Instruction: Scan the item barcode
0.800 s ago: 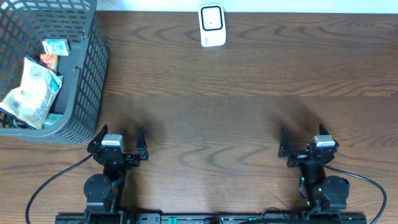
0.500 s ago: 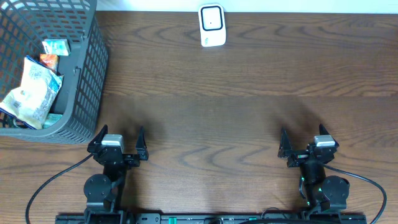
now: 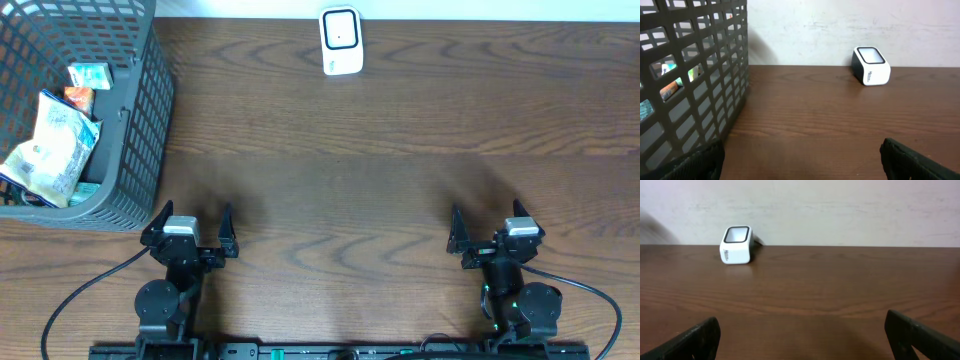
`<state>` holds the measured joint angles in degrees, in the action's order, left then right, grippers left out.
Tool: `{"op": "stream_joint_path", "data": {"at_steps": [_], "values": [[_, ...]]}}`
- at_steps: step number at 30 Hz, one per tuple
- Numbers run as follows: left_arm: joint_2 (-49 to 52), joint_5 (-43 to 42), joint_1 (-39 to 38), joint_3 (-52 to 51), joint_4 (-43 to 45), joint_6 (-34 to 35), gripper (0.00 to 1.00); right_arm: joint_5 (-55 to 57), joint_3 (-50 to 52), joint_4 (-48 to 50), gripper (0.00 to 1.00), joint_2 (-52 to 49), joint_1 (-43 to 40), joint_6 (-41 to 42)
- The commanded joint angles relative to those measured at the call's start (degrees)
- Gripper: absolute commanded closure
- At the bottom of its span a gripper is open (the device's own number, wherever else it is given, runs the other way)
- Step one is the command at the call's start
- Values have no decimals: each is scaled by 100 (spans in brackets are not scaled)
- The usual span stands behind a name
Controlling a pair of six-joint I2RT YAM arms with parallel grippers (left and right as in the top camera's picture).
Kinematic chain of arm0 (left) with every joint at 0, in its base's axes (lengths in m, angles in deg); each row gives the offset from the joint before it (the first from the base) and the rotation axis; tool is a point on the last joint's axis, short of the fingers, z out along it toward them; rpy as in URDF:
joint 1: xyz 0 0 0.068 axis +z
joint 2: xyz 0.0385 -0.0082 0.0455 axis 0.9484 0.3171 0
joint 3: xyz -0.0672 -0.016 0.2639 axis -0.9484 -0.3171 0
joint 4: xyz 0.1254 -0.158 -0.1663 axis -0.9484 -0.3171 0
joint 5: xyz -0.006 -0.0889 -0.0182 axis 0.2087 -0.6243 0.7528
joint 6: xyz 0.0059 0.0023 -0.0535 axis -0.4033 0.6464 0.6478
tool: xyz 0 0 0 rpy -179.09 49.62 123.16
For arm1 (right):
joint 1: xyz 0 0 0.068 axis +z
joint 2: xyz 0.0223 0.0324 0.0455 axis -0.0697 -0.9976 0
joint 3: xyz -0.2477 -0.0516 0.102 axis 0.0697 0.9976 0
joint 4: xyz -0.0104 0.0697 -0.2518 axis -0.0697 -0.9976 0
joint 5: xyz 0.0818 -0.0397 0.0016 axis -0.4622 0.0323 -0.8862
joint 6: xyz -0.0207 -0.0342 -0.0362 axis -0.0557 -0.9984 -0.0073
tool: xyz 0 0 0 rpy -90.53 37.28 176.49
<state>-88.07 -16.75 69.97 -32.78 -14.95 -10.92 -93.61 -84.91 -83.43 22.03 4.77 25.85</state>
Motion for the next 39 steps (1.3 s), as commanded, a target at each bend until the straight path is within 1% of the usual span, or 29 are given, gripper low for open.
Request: {"op": "stream_joint_path", "data": {"at_steps": [1,39], "values": [[-37,-177,28,-66,-232,7,2,-13,4,-26,1,31,39,-81],[-37,-177,28,-66,-232,7,2,-13,4,-24,1,31,39,-81]]}}
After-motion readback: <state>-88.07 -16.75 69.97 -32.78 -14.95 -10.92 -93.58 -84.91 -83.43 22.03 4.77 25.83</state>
